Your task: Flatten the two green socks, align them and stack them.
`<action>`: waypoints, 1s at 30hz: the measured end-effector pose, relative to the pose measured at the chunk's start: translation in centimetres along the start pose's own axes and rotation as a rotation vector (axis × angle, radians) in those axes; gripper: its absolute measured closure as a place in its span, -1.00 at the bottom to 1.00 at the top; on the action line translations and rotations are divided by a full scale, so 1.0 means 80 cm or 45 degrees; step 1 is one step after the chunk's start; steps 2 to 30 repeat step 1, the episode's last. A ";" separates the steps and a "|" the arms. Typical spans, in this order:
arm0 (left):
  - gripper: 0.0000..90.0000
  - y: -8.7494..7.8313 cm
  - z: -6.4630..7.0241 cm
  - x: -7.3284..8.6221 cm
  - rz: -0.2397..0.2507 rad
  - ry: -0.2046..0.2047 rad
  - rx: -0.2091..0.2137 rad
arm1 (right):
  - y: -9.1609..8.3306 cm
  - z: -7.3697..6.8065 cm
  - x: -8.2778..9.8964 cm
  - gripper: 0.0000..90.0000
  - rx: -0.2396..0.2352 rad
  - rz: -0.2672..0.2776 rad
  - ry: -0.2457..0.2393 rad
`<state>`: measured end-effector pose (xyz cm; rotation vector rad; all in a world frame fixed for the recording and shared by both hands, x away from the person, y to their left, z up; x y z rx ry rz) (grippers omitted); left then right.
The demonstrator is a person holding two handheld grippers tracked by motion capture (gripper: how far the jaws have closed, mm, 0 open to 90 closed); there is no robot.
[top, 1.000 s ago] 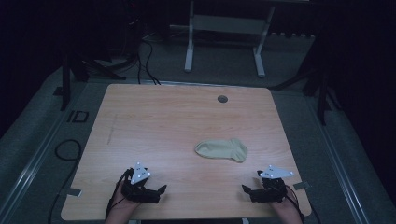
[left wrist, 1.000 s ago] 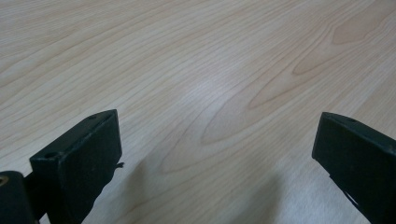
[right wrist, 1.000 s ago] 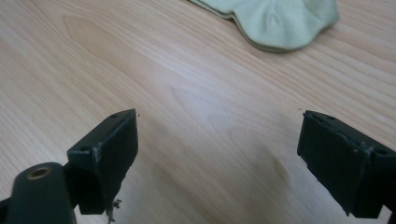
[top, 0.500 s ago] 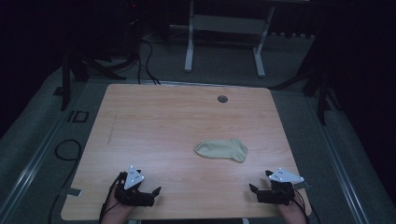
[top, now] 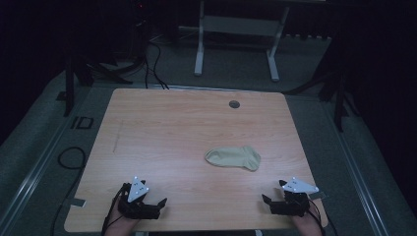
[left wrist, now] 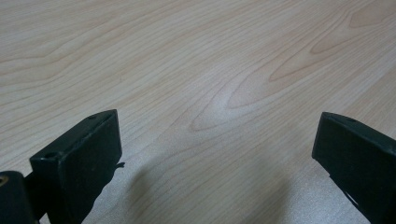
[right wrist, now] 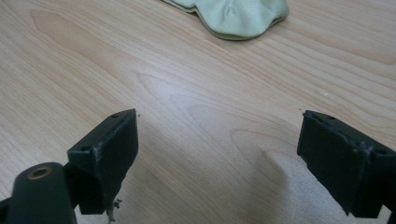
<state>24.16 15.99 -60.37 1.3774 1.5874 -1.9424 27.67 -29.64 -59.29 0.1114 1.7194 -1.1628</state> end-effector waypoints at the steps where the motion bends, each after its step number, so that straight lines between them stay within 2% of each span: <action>1: -0.97 0.000 0.000 0.000 0.000 0.000 0.000 | 0.000 0.000 0.000 -0.73 0.000 0.000 0.000; 30: -0.97 0.000 0.000 0.000 0.000 0.000 0.000 | 0.000 0.000 0.000 -0.73 0.000 0.000 0.000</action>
Point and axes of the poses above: each handheld gripper's, and its own axes: y roughly forward along the jaws, x roughly out of its underside, z roughly to its right, the point moved 4 cm from there along y, roughly forward along the jaws, and after that the axes turned 6 degrees about -x, right-handed, at the moved point
